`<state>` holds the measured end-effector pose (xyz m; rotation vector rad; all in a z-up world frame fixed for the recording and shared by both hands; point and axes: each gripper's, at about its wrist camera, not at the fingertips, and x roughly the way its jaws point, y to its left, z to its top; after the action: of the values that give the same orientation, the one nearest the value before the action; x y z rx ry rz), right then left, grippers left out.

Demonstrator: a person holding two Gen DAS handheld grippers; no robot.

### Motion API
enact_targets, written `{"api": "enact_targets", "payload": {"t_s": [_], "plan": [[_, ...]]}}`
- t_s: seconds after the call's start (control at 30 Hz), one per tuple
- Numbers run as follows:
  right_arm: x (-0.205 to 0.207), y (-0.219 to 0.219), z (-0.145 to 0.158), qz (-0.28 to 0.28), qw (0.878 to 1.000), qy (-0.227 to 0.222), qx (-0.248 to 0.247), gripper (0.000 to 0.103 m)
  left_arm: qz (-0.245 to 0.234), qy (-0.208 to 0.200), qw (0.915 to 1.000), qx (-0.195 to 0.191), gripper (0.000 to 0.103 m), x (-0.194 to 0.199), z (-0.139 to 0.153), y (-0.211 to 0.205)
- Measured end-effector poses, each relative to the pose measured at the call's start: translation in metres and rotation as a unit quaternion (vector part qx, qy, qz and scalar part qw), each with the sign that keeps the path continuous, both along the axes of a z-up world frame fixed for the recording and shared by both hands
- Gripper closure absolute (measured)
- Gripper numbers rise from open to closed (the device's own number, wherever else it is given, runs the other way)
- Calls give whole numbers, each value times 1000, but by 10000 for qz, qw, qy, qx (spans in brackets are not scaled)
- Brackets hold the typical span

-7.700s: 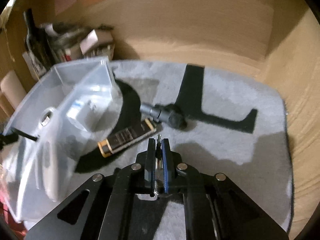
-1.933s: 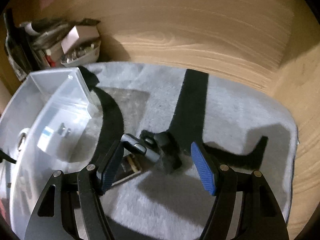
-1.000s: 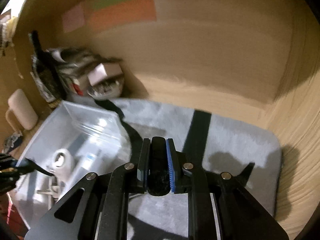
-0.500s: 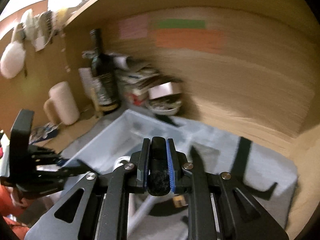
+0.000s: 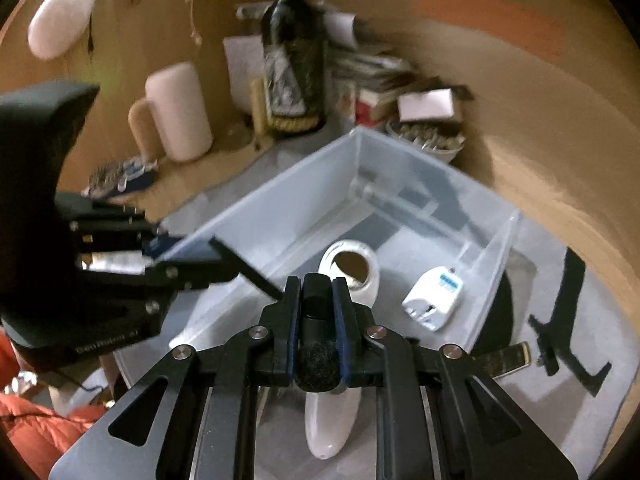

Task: Organize rigid objects
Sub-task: 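Carry the black clip into the clear box and open the right tool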

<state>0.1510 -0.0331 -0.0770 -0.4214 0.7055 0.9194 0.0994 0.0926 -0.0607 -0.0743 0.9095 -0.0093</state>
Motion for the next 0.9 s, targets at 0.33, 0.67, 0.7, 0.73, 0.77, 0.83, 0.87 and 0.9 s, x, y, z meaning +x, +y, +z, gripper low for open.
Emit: {"api": "enact_targets", "payload": {"t_s": [0.33, 0.67, 0.7, 0.73, 0.77, 0.83, 0.87, 0.9], "plan": [[1, 5, -11, 18, 9995, 148, -281, 88, 2, 0, 10000, 6, 91, 0, 0, 0], [1, -8, 9, -223, 9996, -141, 36, 61, 2, 0, 10000, 7, 91, 0, 0, 0], [1, -11, 13, -274, 9994, -204, 88, 60, 3, 0, 10000, 6, 91, 0, 0, 0], [2, -13, 16, -327, 9991, -258, 128, 59, 1, 0, 10000, 7, 91, 0, 0, 0], [3, -16, 20, -383, 9986, -307, 175, 58, 2, 0, 10000, 7, 91, 0, 0, 0], [5, -24, 28, -516, 9974, -399, 298, 50, 1, -1, 10000, 10, 91, 0, 0, 0], [7, -28, 31, -585, 9967, -450, 349, 46, 1, -1, 10000, 9, 91, 0, 0, 0], [8, -33, 36, -680, 9953, -541, 420, 41, 1, -1, 10000, 7, 91, 0, 0, 0]]}}
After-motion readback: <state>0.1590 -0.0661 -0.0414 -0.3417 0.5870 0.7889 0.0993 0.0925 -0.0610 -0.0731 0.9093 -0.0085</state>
